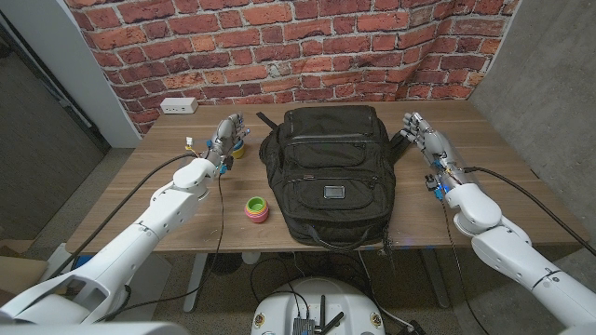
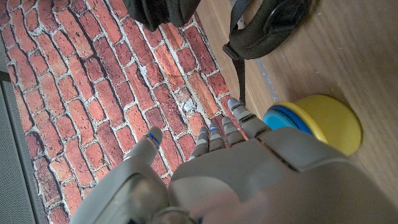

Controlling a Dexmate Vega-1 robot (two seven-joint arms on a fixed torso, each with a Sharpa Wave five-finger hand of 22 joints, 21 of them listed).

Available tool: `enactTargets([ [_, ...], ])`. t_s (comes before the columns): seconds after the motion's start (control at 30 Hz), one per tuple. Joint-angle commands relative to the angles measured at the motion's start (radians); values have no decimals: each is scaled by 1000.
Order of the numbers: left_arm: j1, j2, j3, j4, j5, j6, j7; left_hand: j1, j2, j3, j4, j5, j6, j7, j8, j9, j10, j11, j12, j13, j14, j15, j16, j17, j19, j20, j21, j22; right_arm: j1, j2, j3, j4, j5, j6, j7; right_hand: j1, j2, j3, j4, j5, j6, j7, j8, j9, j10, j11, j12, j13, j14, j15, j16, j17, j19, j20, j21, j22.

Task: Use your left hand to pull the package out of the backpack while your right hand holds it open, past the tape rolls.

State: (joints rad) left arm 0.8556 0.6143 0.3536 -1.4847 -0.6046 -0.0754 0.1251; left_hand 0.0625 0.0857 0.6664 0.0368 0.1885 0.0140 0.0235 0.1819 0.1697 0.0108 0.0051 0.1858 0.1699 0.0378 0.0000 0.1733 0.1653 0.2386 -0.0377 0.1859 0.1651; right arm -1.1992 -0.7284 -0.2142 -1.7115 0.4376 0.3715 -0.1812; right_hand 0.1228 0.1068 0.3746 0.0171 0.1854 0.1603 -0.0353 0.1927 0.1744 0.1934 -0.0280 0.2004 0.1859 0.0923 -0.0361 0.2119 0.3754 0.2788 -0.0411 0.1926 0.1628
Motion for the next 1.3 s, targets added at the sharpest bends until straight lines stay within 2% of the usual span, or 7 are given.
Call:
enactTargets([
  [0.03, 4, 8, 0, -13, -1, 22, 8, -1, 48, 2, -6, 2, 10, -2, 3, 4, 8, -5, 7, 5, 11, 2, 6, 3, 9, -29, 7, 3, -96, -27, 41, -94, -102, 0, -65, 7, -1, 1, -9, 4, 10, -2, 4, 4, 11, 1, 4, 4, 13, -19, 7, -1, 14, -11, 8, 4],
  [0.23, 2, 6, 1, -14, -4, 33, 13, 0, 49, 4, -8, 2, 11, -3, 3, 4, 9, -5, 7, 5, 13, 1, 6, 3, 10, -29, 7, 3, -135, -4, 57, -128, -176, 10, -126, 5, 0, 0, -14, 3, 36, 0, 11, 5, 27, 3, 7, 4, 30, -17, 13, -6, 25, -9, 8, 3],
  [0.53, -7, 34, 4, -42, 18, 77, 32, -1, 50, 6, -11, 2, 10, -5, 2, 4, 7, -4, 6, 5, 12, -1, 5, 3, 10, -30, 6, 3, -217, -13, 92, -211, -300, -19, -177, 7, 0, 0, -20, 2, 38, -5, 8, 5, 30, 2, 6, 4, 34, -17, 13, -11, 29, -8, 6, 3],
  [0.97, -4, 31, 6, -38, 13, 71, 19, -2, 51, 8, -14, 1, 10, -7, 1, 4, 8, -8, 5, 5, 12, -1, 4, 4, 11, -30, 6, 4, -312, 6, 144, -297, -442, -40, -219, 14, -8, 0, -35, 0, 36, -6, 5, 5, 29, 3, 2, 4, 44, -18, 13, -19, 41, -6, 7, 3],
  [1.3, 2, 35, 4, -46, 10, 73, 18, -3, 51, 9, -16, 1, 11, -8, 1, 4, 10, -8, 6, 5, 14, -1, 4, 4, 13, -32, 6, 4, -371, 12, 165, -350, -597, -71, -240, 18, -9, 1, -46, -2, 16, -15, -4, 5, 28, -4, 0, 4, 48, -21, 13, -25, 49, -9, 6, 3],
])
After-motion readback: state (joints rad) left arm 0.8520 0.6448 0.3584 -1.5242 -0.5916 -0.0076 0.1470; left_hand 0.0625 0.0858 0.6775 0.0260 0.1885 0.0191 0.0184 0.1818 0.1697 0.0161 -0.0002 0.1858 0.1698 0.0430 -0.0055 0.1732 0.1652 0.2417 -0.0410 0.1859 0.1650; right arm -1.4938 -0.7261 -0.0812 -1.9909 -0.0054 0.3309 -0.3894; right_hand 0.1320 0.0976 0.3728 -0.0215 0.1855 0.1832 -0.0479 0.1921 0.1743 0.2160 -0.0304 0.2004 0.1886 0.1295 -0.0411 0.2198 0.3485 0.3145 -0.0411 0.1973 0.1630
